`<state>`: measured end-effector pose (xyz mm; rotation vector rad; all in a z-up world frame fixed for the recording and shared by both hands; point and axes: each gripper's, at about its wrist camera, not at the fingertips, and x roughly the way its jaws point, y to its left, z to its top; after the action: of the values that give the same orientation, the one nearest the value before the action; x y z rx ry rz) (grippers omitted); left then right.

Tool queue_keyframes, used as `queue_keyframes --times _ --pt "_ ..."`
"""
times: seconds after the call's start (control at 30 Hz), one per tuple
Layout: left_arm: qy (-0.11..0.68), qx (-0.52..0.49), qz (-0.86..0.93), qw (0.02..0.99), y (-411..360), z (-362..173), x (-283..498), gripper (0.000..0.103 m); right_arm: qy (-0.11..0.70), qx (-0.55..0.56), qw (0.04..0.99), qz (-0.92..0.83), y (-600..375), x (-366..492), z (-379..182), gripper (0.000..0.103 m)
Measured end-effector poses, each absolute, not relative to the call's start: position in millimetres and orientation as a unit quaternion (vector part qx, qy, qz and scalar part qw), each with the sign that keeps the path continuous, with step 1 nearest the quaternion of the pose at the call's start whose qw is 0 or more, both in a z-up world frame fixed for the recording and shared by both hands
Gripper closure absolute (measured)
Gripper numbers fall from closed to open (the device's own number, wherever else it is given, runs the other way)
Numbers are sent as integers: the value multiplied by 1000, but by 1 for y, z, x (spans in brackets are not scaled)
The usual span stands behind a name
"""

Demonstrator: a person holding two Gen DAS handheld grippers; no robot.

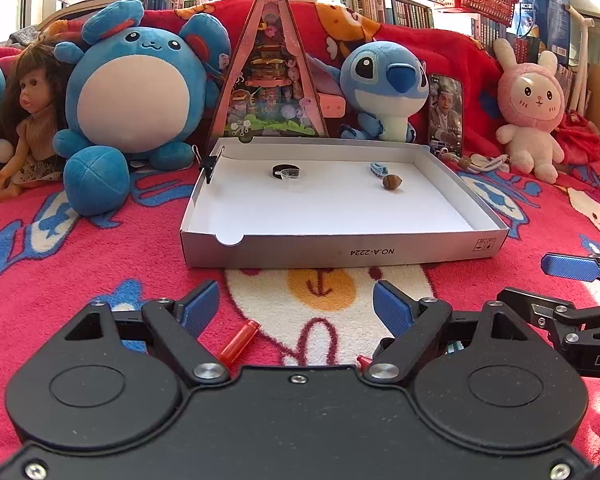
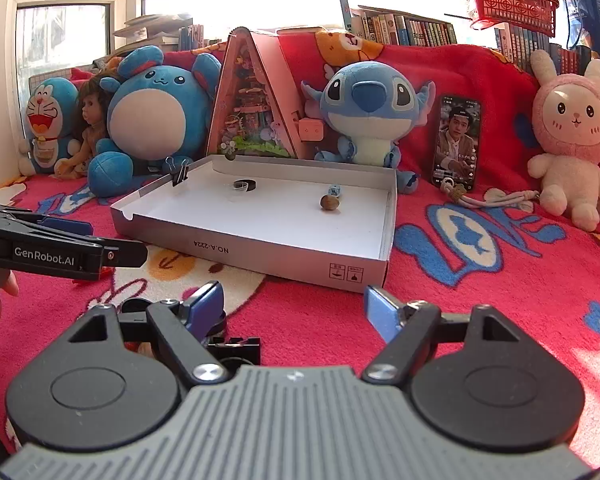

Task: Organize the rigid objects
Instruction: 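Open both tools to release the cup and nut, then withdraw, then grasp the red crayon with the left tool while the right tool grasps a black round cap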

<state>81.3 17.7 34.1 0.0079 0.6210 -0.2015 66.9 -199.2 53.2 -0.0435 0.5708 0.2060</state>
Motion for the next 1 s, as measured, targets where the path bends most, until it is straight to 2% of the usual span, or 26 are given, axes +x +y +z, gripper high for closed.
queue_keyframes --times 0.57,0.8,0.9,1.0 --pt "306 1 -75 949 37 25 58 21 297 -40 949 101 -198 48 40 17" --pt "307 10 -74 949 39 21 51 30 303 -41 947 101 -197 45 37 17" --pt "311 8 -74 947 39 20 50 40 306 -41 946 103 -196 44 36 17" --pt "312 6 -73 947 41 18 51 41 306 -44 945 106 -194 43 35 17"
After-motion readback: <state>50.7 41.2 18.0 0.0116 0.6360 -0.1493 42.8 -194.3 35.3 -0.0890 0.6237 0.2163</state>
